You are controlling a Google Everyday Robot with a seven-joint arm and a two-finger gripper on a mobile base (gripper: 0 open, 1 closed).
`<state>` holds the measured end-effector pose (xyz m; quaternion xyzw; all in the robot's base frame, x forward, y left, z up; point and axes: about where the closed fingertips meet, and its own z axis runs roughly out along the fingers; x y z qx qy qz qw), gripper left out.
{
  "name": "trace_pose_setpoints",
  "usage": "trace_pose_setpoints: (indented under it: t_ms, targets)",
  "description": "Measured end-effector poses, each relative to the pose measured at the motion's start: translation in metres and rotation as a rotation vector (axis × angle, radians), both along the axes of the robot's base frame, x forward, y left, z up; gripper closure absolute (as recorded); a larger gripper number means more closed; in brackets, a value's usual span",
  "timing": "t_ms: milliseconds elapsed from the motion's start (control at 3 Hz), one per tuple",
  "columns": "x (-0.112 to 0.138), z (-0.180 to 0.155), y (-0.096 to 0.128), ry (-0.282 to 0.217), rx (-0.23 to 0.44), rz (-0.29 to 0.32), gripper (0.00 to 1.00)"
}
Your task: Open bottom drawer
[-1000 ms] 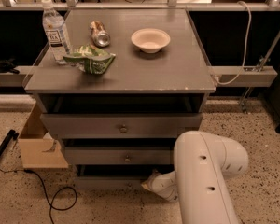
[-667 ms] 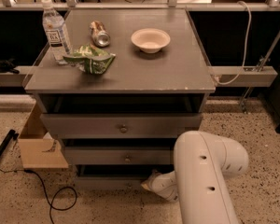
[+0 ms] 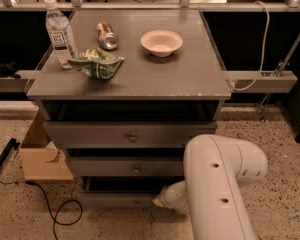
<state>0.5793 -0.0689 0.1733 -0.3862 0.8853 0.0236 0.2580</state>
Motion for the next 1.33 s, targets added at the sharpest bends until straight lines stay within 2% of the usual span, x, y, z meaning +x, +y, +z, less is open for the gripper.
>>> trace_pose_setpoints:
  t_ms: [667,1000,1333]
  targets:
    - [-0.010,0.002,-0.005,0.013,0.007,-0.017,1.00]
    - [-0.029,-0.001,-0.012,0.037,-0.011,-0.026,1.00]
    - [-0.029,0.001,-0.011,0.037,-0.011,-0.026,1.00]
